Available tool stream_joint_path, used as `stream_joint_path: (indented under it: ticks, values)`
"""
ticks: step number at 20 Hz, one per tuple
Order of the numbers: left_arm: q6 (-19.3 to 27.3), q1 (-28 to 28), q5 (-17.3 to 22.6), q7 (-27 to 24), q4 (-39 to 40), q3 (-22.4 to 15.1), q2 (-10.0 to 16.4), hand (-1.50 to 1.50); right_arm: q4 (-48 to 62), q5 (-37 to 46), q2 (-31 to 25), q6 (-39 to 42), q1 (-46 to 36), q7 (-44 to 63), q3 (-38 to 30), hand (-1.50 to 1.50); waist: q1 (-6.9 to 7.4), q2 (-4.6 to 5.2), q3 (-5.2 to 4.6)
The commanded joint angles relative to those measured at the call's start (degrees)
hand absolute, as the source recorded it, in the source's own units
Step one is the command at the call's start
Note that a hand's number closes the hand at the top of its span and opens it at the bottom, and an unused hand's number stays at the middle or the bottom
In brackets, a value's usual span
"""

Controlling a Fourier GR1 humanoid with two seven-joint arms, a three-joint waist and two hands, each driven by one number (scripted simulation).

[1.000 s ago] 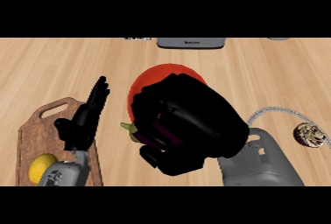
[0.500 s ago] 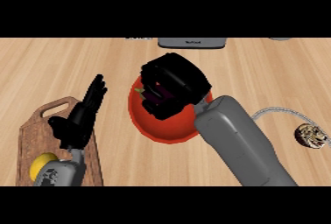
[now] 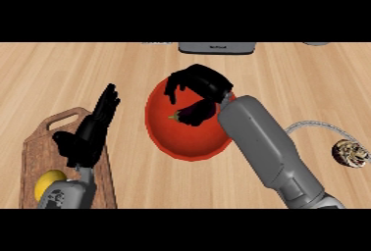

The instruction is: Pick the eggplant from the placemat and place it in the bowl

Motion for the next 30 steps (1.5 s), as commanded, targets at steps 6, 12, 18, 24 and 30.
stream_joint_path:
  ticks: [6, 12, 18, 24, 30]
  values:
    - [2.2, 0.9, -2.8, -1.9, 0.5, -2.1, -2.5, 0.00, 10.2, -7.8, 0.4, 4.6, -2.3, -15.5, -7.1, -1.50, -0.21, -0.02, 0.03]
    - [-0.4, -0.5, -0.1, 0.0, -0.3, 1.7, 0.8, 0.00, 9.8, -15.2, -1.3, 7.5, -5.2, -13.9, -14.5, -1.50, -0.72, -0.32, 0.02]
    - [0.4, 3.2, -2.2, -1.3, -1.8, -1.1, -1.0, 0.00, 9.9, -21.1, -1.5, 14.2, -8.1, -4.4, -19.2, -1.50, -0.98, -0.56, 0.00]
    - [1.1, -0.5, -2.1, -0.3, 1.6, -0.7, -2.5, 0.00, 19.7, -24.9, -10.5, 25.2, -11.1, -8.6, -24.0, -1.50, -0.37, -0.05, 0.02]
    - [0.2, 2.2, -2.0, -1.4, -0.7, -1.1, -2.0, 0.00, 21.7, -24.9, -15.1, 33.7, -8.1, -15.9, -22.8, -1.50, -0.06, 0.06, 0.04]
